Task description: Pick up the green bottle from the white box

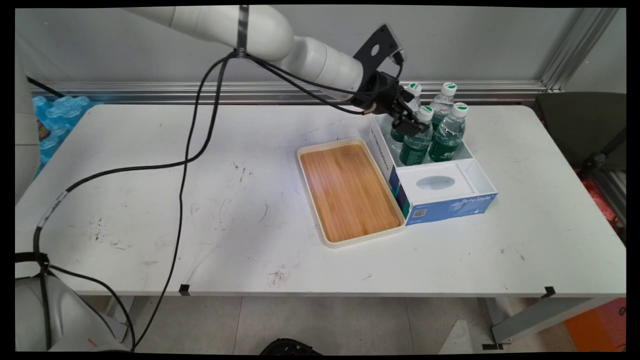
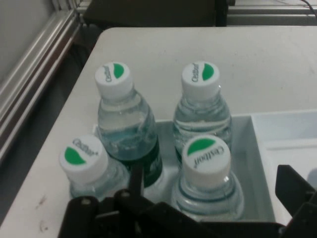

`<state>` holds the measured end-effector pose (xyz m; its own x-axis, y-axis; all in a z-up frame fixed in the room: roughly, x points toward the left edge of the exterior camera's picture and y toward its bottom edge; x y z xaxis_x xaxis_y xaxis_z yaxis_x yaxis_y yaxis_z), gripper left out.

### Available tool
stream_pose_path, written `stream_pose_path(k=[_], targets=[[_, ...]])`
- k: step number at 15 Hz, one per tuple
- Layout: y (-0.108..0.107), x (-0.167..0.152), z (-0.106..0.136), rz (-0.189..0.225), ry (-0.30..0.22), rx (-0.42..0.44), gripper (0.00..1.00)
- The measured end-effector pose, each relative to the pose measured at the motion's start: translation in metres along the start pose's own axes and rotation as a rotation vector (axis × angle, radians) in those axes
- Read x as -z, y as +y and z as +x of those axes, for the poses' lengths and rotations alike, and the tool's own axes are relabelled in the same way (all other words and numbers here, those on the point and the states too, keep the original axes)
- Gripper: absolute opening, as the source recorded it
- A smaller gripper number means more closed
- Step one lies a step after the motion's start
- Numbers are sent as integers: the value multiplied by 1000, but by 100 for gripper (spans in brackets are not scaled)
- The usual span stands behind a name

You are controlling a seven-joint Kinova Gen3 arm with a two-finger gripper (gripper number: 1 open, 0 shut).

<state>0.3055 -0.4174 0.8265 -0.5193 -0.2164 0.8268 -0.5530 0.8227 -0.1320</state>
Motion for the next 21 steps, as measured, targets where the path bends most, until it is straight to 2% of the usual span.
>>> stream_pose_path(k=[7,21], targets=[[-2,-15,1,7,15,2,100],[3,-31,-23,-16,-20,31,100]])
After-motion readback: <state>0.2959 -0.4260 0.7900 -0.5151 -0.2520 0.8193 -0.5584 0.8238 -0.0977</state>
